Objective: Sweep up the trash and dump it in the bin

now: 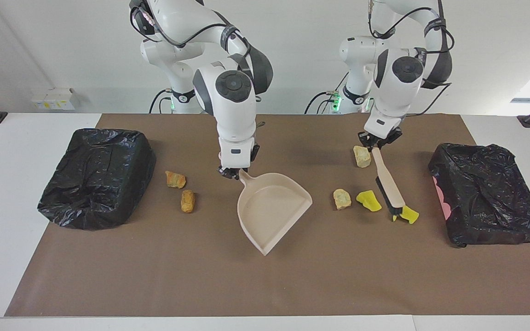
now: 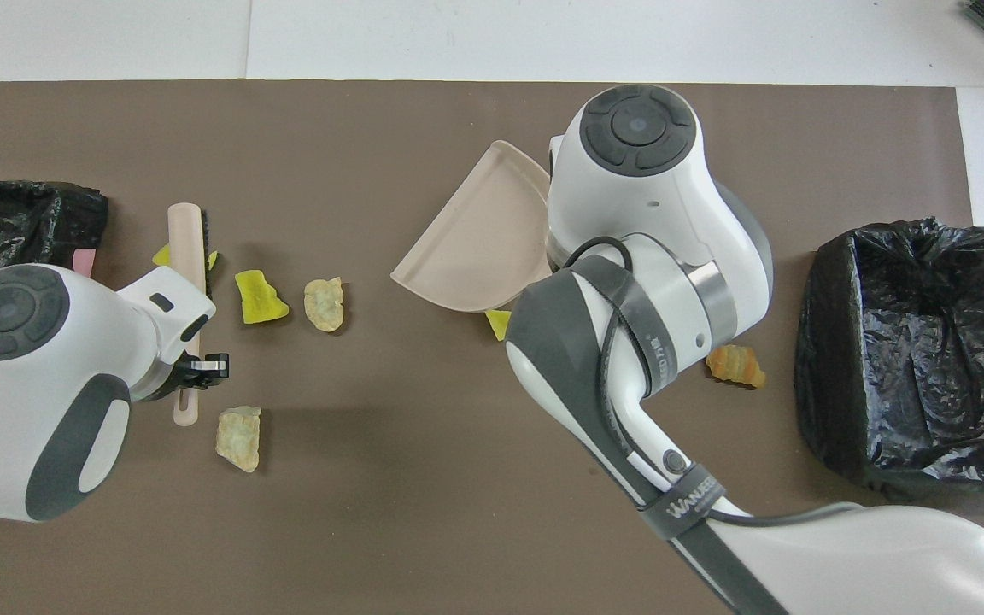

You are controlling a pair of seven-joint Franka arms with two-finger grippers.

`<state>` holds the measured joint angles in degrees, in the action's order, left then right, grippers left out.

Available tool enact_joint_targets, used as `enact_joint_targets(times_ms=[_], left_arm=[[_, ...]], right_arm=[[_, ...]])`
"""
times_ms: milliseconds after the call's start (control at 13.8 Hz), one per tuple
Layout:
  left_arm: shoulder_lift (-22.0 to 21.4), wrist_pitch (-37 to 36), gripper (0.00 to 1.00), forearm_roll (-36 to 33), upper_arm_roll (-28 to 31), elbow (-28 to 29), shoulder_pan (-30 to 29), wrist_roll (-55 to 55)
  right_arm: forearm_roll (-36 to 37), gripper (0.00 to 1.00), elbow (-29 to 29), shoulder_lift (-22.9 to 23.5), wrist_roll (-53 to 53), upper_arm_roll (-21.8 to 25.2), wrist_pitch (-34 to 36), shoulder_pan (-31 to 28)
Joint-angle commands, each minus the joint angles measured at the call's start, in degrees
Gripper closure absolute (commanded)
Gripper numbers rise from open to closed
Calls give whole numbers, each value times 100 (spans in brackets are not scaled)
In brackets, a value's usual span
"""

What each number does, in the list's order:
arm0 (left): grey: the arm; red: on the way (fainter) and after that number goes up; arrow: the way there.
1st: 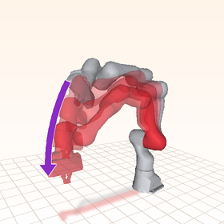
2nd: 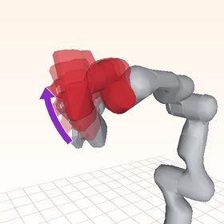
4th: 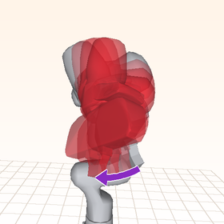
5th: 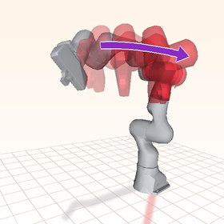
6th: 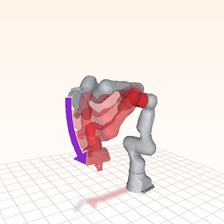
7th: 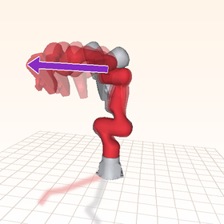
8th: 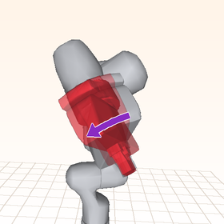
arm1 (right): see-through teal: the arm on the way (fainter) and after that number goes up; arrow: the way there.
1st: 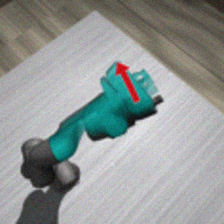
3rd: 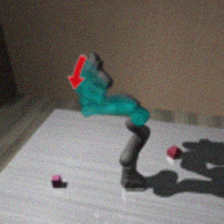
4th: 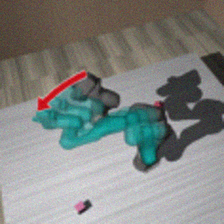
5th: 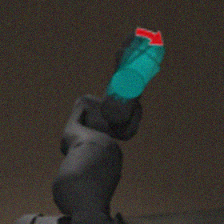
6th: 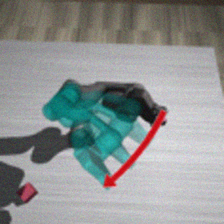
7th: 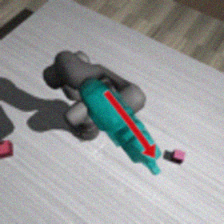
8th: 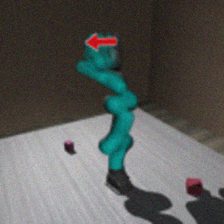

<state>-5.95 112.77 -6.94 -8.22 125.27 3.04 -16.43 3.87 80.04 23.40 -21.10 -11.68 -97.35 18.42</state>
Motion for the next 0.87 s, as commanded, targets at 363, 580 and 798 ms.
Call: enact_joint_targets(times_ms=[363, 580, 798], left_arm=[[1113, 34, 100, -852, 664, -855, -48, 244], [1333, 253, 100, -905, 717, -820, -119, 412], [1299, 245, 100, -923, 708, -706, -163, 604]], right_arm=[[-62, 100, 1479, -521, -1596, -133, -882, 21], [-44, 100, 1716, -495, -2161, -133, -996, 144], [70, 100, 1717, -425, -2223, -133, -1040, 162]])
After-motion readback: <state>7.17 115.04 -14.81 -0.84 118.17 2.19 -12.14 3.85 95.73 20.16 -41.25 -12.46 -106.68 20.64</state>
